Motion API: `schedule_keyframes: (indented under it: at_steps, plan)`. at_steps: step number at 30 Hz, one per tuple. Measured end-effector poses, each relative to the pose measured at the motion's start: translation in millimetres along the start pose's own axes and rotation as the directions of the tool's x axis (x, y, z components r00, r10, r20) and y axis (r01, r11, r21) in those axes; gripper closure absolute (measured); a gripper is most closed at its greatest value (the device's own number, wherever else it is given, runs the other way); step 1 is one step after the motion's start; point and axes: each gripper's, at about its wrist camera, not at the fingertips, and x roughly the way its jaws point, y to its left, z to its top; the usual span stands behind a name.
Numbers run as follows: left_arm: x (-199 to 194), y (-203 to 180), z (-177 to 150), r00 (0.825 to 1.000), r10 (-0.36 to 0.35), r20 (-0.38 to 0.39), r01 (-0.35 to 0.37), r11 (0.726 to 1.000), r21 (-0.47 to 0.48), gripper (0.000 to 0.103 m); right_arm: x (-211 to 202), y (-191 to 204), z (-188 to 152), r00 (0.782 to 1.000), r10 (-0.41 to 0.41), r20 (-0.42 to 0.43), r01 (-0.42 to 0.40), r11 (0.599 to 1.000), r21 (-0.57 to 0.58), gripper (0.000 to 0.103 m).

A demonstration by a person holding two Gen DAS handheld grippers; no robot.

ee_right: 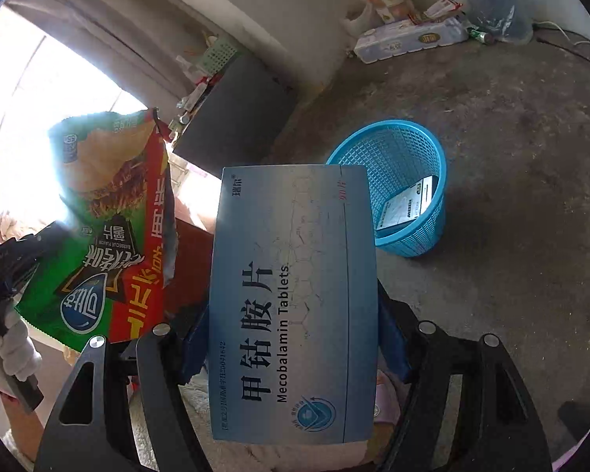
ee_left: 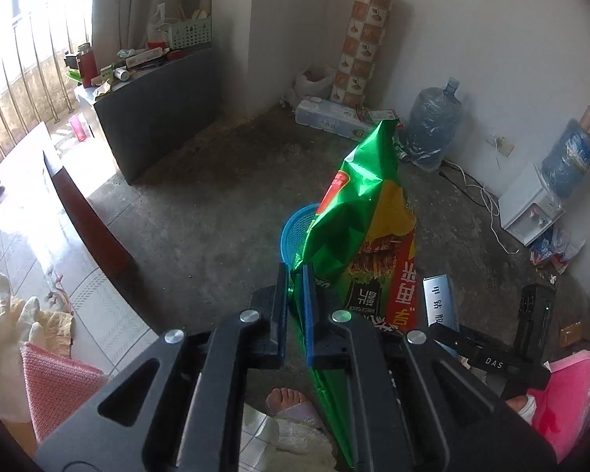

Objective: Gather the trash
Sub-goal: 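Carry the chip bag and tablet box over the blue wastebasket with both tools, then open both tools to drop the chip bag and tablet box into the basket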

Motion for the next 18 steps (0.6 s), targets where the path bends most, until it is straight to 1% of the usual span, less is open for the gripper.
schedule_keyframes:
  at_steps: [2,5,8,11,13,14,15,16,18]
  plan:
    - [44,-17,17,0.999,0.029,-0.038,-0.028,0.999,0.037,0.098,7,-14,4,1.000,-0.024,-0.001,0.024,0.999,0.038,0.034]
    - [108,-40,37,0.993,0.107,-0.049,-0.102,0.989,0.105,0.098,13,-37,4,0.999,-0.053,-0.011,0.053,0.995,0.082,0.034]
    - [168,-63,50,0.979,0.203,-0.004,-0.198,0.960,0.199,0.097,23,-53,5,0.996,-0.081,-0.030,0.084,0.990,0.111,0.034]
    - [228,-72,57,0.967,0.256,0.011,-0.252,0.940,0.231,0.093,39,-65,11,0.992,-0.111,-0.054,0.117,0.984,0.134,0.034]
    - [262,-70,57,0.962,0.273,-0.018,-0.263,0.941,0.214,0.086,43,-75,9,0.990,-0.124,-0.068,0.133,0.980,0.146,0.034]
    - [276,-66,57,0.958,0.284,-0.045,-0.270,0.943,0.196,0.075,45,-79,9,0.989,-0.127,-0.074,0.137,0.980,0.148,0.034]
    - [286,-61,56,0.952,0.297,-0.069,-0.281,0.943,0.179,0.072,47,-82,10,0.988,-0.132,-0.078,0.142,0.978,0.151,0.034]
    - [293,-54,57,0.950,0.298,-0.090,-0.282,0.947,0.156,0.072,48,-85,12,0.988,-0.132,-0.083,0.144,0.977,0.156,0.034]
    - [294,-41,59,0.951,0.288,-0.110,-0.277,0.955,0.104,0.072,56,-88,20,0.988,-0.124,-0.086,0.137,0.978,0.159,0.034]
